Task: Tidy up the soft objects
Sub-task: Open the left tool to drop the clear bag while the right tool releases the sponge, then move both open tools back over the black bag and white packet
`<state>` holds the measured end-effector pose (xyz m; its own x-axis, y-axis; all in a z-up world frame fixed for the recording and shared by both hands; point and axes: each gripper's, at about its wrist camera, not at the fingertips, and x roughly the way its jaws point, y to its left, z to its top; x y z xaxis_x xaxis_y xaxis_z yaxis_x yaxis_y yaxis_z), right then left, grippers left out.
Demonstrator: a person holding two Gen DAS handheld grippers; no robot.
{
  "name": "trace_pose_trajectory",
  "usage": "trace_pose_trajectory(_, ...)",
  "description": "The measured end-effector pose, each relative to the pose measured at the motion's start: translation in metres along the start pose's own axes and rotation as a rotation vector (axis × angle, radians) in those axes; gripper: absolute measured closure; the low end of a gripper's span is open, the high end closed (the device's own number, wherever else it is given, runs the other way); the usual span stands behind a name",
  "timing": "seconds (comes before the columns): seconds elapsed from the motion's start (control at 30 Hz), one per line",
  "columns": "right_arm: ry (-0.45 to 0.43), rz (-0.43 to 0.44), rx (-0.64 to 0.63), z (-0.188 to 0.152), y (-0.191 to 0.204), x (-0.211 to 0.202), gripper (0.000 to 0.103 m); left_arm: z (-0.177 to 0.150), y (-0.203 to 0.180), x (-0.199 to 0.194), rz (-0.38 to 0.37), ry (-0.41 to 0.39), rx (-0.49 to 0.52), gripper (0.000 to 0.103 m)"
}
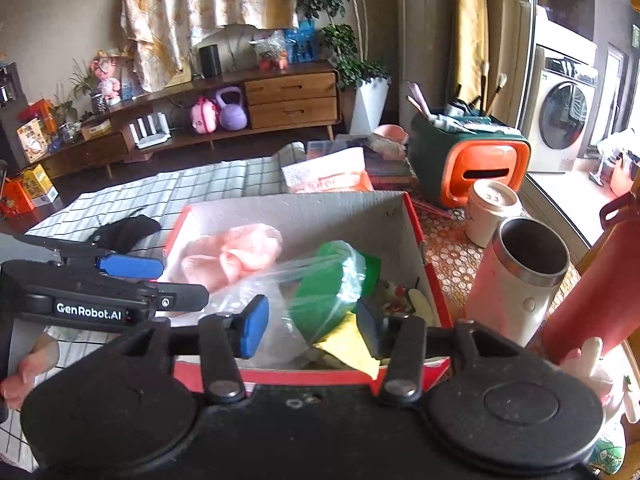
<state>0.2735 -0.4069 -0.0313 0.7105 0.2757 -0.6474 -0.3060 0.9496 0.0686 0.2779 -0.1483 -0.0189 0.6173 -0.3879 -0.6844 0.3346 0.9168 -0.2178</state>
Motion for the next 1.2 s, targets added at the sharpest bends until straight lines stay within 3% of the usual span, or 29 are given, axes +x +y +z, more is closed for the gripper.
trace_pose_trajectory(0.33, -0.045, 0.093, -0.045, 0.002, 0.050, -0.031, 0.037, -0.016, 0.024, -0.071, -0.001, -0.030, -0.003, 0.033)
trace_pose_trajectory(0.43, -0.048, 0.122, -0.065, 0.003, 0.069, -0.036, 0.032, -0.023, 0.035, -0.089, 0.022, -0.038, -0.004, 0.025)
trace_pose_trajectory(0.57, -0.046, 0.168, -0.075, 0.005, 0.093, -0.038, 0.026, -0.032, 0.054, -0.113, 0.040, -0.056, -0.017, 0.025)
trace_pose_trajectory(0.83, -0.041, 0.247, -0.103, 0.011, 0.141, -0.030, 0.009, -0.051, 0.093, -0.145, 0.100, -0.071, -0.013, 0.019)
trace_pose_trajectory(1.0, -0.014, 0.280, -0.122, 0.015, 0.169, -0.013, 0.006, -0.059, 0.124, -0.154, 0.113, -0.068, -0.039, 0.018)
trace_pose_trajectory(1.2, 0.011, 0.281, -0.143, 0.024, 0.199, 0.012, 0.004, -0.065, 0.165, -0.159, 0.150, -0.082, -0.070, 0.001)
